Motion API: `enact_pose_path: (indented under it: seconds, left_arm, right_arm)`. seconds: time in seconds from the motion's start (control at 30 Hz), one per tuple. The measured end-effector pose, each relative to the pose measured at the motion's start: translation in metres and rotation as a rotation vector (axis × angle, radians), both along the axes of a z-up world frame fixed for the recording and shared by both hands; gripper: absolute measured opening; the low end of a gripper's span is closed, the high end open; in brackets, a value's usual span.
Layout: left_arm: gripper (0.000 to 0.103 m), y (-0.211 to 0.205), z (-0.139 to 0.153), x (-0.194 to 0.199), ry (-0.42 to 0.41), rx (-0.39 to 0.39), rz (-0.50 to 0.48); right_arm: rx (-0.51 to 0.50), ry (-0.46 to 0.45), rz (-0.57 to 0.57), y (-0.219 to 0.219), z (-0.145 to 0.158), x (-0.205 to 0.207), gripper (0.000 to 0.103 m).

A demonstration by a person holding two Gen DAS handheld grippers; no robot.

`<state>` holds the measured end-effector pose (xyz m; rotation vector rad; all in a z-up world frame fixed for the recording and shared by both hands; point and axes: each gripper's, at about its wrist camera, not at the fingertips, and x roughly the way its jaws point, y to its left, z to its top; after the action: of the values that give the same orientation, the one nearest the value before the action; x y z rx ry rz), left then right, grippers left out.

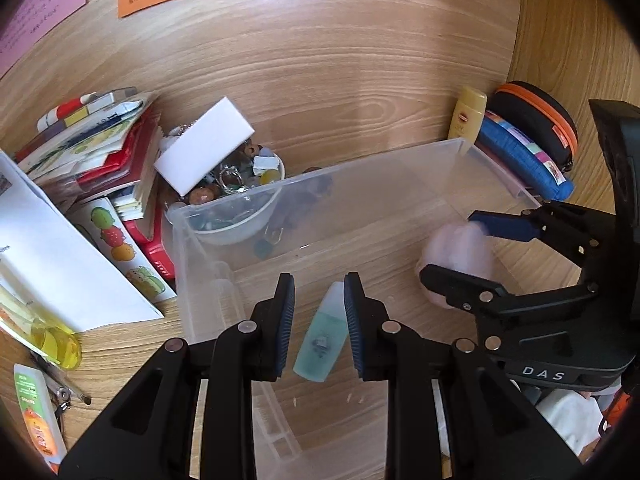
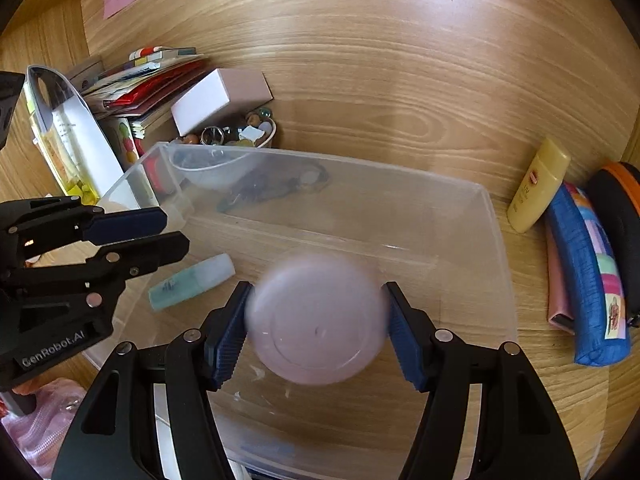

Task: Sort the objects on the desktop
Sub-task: 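Carry both items over the clear plastic box and open both grippers to drop them, then move both grippers back toward the pile of items on the desk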

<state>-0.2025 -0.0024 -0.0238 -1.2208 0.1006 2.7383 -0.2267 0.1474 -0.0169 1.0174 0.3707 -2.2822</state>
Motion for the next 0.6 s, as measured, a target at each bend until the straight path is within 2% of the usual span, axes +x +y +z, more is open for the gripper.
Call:
enact_pose_path:
  seconds: [0.1, 0.2, 0.27, 0.33, 0.4, 0.47, 0.6]
  left_arm:
    - [0.031, -0.001, 0.002, 0.001, 0.007, -0.003, 0.01]
    - [0.033, -0.001, 0.008, 0.004, 0.019, -0.006, 0.017]
    - [0.04, -0.003, 0.014, 0.009, 0.033, -0.001, 0.027]
    - [0.056, -0.006, 0.022, 0.016, 0.056, 0.006, 0.039]
    - [0.058, -0.009, 0.03, 0.024, 0.082, 0.002, 0.052]
    - [0.059, -0.012, 0.039, 0.034, 0.103, -0.006, 0.065]
    - [0.075, -0.021, 0.056, 0.062, 0.152, -0.029, 0.098]
  right_arm:
    - [-0.005, 0.008, 0.001, 0.0, 0.002, 0.004, 0.072]
    - [-0.001, 0.038, -0.001, -0.001, 0.008, 0.008, 0.074]
    - [-0.003, 0.064, -0.006, 0.0, 0.013, 0.011, 0.074]
    - [-0.018, 0.079, -0.014, 0.002, 0.019, 0.013, 0.078]
    - [-0.048, 0.089, -0.023, 0.009, 0.028, 0.016, 0.082]
    - [-0.082, 0.105, -0.03, 0.016, 0.039, 0.019, 0.082]
    - [-0.126, 0.14, -0.04, 0.028, 0.06, 0.029, 0.083]
